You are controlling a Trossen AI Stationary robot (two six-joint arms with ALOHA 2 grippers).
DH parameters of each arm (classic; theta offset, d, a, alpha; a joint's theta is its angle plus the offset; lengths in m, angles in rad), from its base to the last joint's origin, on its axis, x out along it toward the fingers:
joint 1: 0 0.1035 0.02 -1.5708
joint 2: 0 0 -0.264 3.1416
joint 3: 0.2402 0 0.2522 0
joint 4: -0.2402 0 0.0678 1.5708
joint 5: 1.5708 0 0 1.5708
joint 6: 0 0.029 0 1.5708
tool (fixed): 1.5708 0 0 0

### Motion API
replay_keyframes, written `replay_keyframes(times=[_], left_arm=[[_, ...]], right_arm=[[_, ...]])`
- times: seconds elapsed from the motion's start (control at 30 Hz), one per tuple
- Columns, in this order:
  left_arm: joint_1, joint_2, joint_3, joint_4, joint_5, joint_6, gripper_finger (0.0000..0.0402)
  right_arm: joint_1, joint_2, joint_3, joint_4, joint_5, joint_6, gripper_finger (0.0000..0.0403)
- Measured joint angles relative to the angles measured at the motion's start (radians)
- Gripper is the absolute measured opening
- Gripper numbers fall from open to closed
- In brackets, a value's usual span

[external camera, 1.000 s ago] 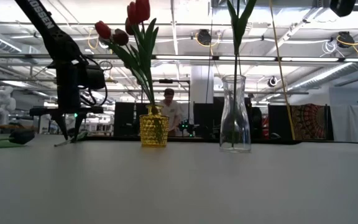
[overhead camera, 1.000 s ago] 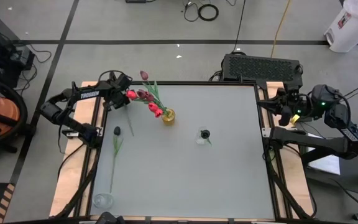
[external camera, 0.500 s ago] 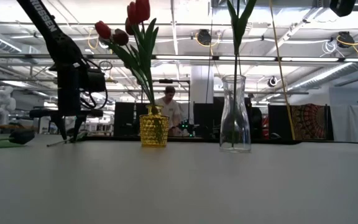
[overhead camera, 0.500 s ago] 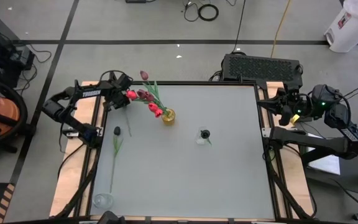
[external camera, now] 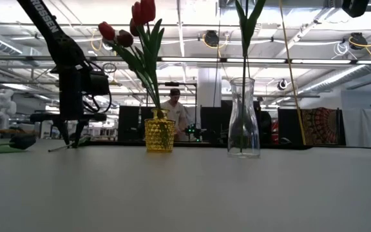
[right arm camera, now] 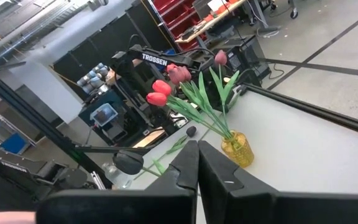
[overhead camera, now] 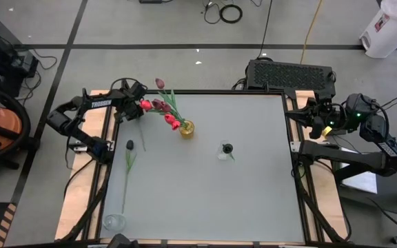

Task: Sort flowers into vase by color
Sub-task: Put the top black flower into the transparent vase

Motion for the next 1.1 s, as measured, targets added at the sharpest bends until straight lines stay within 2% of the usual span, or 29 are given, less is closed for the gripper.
replay_keyframes(times=[0.27, 0.7, 1.1], left_arm=[[0.000, 0.000, 0.000, 0.003, 0.014, 0.026, 0.0011], [-0.001, -0.053, 0.010, -0.080, 0.058, 0.104, 0.0005], [0.002, -0.239, 0.019, -0.211, -0.027, 0.104, 0.0005]], right_arm=[[0.000, 0.000, 0.000, 0.000, 0.000, 0.002, 0.0000], [0.000, 0.000, 0.000, -0.001, 0.000, -0.025, 0.0000], [0.000, 0.000, 0.000, -0.001, 0.000, -0.051, 0.0000]])
